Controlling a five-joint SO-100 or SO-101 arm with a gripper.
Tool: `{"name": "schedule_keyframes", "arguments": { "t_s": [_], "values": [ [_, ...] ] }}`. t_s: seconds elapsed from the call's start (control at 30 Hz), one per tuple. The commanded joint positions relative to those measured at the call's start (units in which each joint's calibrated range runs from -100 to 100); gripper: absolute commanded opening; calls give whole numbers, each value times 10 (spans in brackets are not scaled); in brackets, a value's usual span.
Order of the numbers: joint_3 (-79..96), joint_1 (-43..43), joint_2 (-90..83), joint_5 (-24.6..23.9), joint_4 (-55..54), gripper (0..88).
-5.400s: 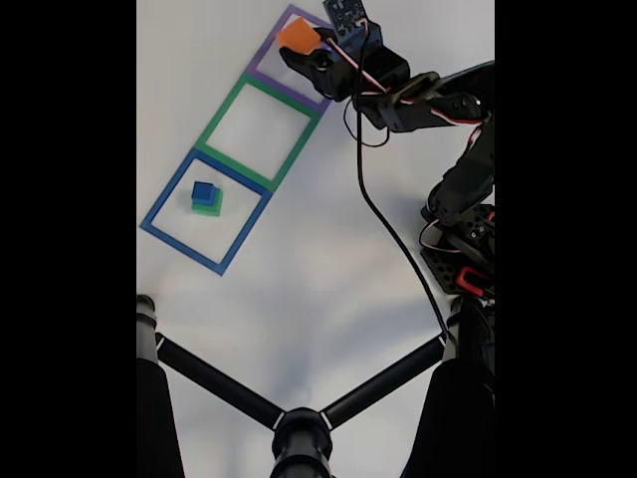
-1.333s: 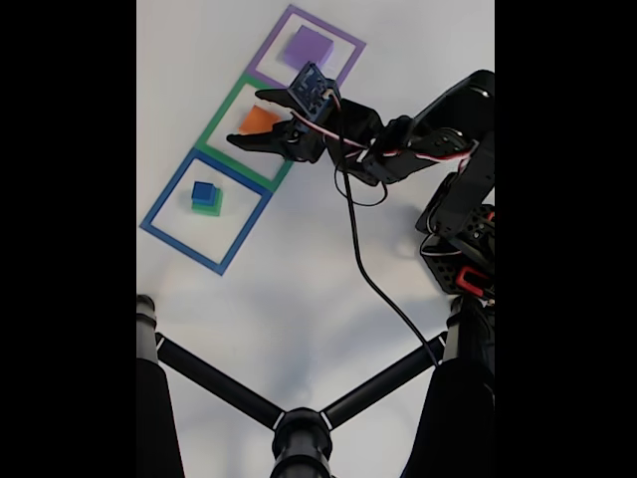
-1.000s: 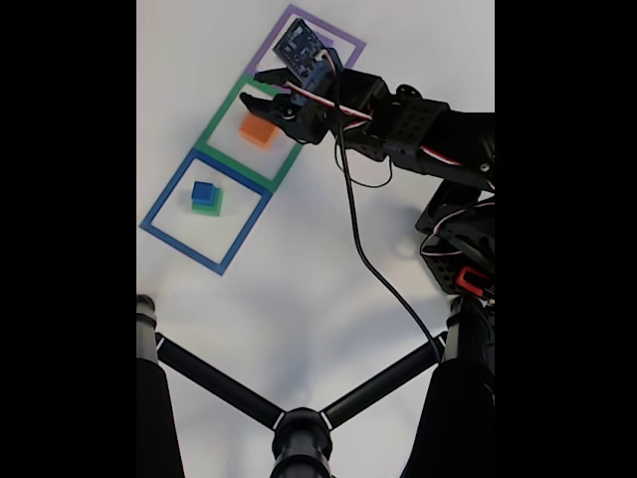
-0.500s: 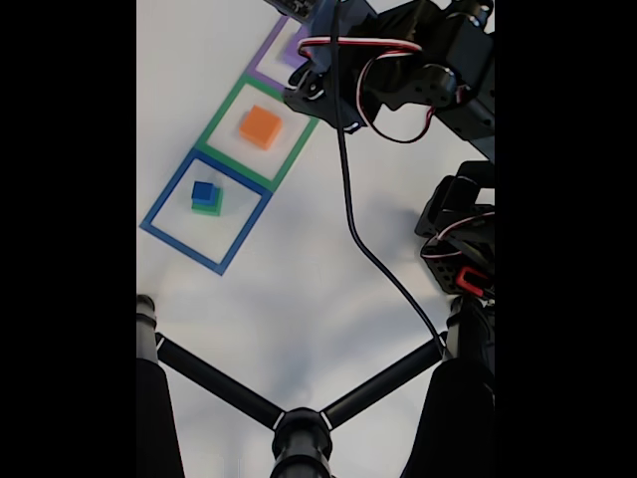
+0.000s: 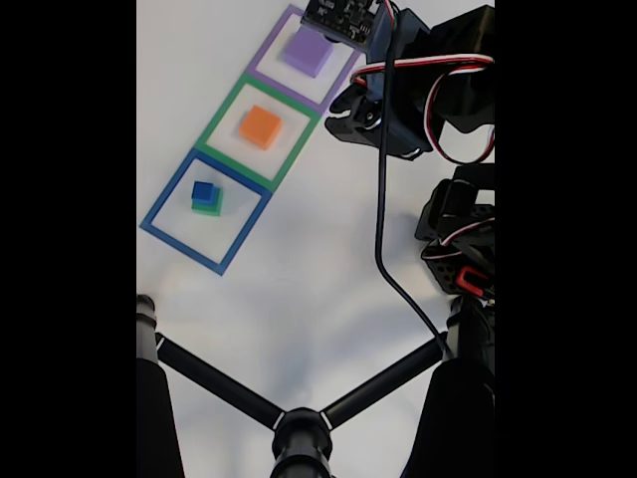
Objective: Tower of hanoi
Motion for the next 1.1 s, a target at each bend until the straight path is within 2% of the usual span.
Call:
{"name": "schedule_keyframes", "arguments": {
  "t_s": [0.0, 0.1, 0.27, 0.5, 0.73, 0.87, 1.07],
  "values": [
    [71, -14, -37, 6, -60, 9],
    [154, -13, -61, 6, -121, 43],
    [286, -16, -96, 6, -252, 167],
    [466, -28, -124, 6, -457, 253],
    [670, -46, -102, 6, -771, 296],
    [738, -58, -62, 6, -896, 305],
    [771, -74, 31, 6, -1027, 312]
  ]
}}
